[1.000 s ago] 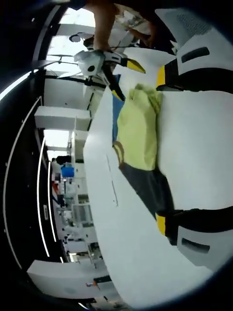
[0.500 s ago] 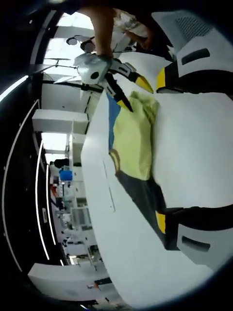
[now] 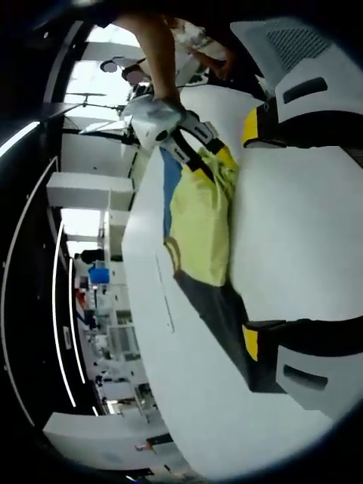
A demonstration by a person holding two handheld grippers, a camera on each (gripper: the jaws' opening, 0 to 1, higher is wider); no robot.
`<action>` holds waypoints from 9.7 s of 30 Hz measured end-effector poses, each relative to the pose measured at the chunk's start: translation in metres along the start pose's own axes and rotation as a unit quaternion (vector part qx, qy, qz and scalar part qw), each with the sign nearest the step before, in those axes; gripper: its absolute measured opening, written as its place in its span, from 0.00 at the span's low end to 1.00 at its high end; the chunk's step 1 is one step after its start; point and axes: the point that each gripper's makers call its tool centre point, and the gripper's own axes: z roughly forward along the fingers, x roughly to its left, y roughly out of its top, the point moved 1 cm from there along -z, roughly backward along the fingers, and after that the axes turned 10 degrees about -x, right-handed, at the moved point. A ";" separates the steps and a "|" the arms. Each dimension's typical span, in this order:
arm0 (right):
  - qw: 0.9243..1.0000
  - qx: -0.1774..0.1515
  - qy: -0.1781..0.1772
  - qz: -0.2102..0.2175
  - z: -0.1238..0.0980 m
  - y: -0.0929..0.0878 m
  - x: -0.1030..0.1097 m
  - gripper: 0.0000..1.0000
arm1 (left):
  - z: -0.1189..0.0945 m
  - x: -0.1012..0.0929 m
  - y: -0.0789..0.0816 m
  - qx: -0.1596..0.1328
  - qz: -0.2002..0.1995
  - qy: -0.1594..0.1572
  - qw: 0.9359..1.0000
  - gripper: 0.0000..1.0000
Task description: Fold the garment on the visible template until the final outline fits inside the template.
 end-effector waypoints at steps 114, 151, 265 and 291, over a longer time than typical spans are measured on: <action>0.941 -0.069 -0.150 0.294 -0.094 -0.037 -0.111 0.49 | 0.114 -0.019 -0.021 0.026 -0.086 -0.007 0.996 0.56; 0.962 -0.024 -0.153 0.226 -0.089 -0.087 -0.089 0.15 | 0.194 -0.038 -0.047 0.090 -0.117 0.008 0.989 0.31; 0.933 0.112 -0.179 0.293 -0.165 -0.117 0.048 0.00 | -0.022 -0.057 -0.107 0.224 -0.177 0.096 0.954 0.00; 0.912 0.082 -0.206 0.345 -0.167 -0.126 0.043 0.11 | -0.042 -0.020 -0.106 0.228 -0.042 0.092 0.968 0.18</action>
